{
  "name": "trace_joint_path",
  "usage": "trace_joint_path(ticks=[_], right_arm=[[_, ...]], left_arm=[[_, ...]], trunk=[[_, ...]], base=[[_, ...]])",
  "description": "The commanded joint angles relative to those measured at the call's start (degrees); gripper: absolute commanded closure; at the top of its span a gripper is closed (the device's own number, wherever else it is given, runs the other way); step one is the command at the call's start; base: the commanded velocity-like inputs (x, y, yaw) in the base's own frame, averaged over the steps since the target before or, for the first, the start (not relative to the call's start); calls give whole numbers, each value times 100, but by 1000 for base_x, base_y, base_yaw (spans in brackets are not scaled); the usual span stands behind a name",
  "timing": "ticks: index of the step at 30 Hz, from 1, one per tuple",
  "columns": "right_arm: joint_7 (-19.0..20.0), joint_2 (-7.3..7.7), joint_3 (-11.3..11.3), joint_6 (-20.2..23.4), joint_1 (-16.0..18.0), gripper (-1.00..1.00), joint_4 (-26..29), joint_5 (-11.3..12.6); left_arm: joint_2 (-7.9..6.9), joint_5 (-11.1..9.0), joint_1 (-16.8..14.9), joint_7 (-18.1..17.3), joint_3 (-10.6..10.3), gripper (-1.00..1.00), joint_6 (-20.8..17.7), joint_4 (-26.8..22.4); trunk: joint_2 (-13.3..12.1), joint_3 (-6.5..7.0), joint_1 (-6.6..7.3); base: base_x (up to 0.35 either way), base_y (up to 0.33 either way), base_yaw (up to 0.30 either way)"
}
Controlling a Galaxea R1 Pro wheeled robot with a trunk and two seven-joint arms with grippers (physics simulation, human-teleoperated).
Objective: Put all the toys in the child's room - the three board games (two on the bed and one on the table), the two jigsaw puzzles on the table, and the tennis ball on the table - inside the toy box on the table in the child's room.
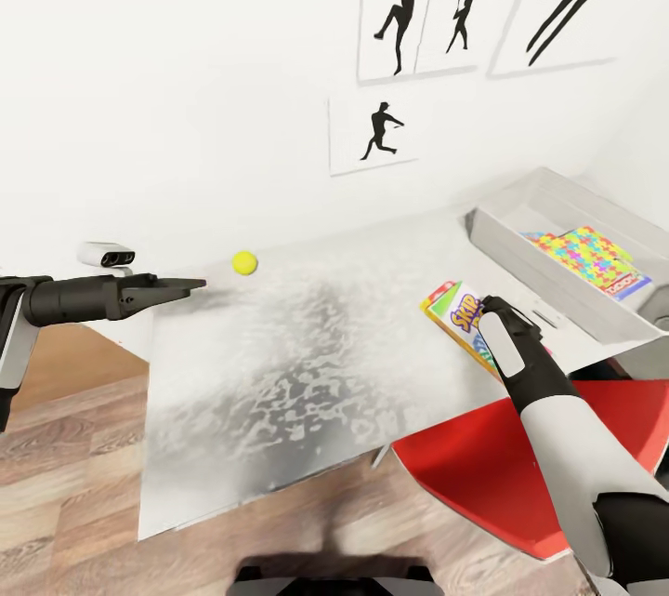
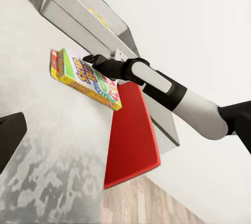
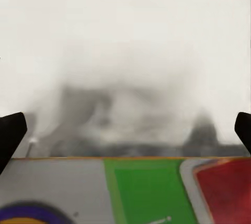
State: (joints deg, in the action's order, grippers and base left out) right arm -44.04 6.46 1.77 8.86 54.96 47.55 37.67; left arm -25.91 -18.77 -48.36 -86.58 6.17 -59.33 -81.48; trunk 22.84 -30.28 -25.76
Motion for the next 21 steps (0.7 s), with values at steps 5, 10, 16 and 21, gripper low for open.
trace_joint_path(ticks=[5,10,16,21], right_arm=[[-43,-2,16,74,5,-100,-1,122],[-43,0,16,66,0,-100,-1,123],[-43,-4,16,63,-3,-100,6,126],[-43,-2,16,63,-3,-100,8,127]], left_arm=[[-2,-3,1,-17,-2,-100,-57,1],[-2,-3,2,-17,-2,-100,-58,1],[-2,0,2,-17,-2,-100,-61,1],[-2,3,2,-17,2,-100,-61,1]], trunk=[[8,-10,-2],[8,-10,-2],[8,-10,-2],[8,-10,-2]], base=[[-148,204,0],[-139,233,0],[-155,242,0],[-160,246,0]])
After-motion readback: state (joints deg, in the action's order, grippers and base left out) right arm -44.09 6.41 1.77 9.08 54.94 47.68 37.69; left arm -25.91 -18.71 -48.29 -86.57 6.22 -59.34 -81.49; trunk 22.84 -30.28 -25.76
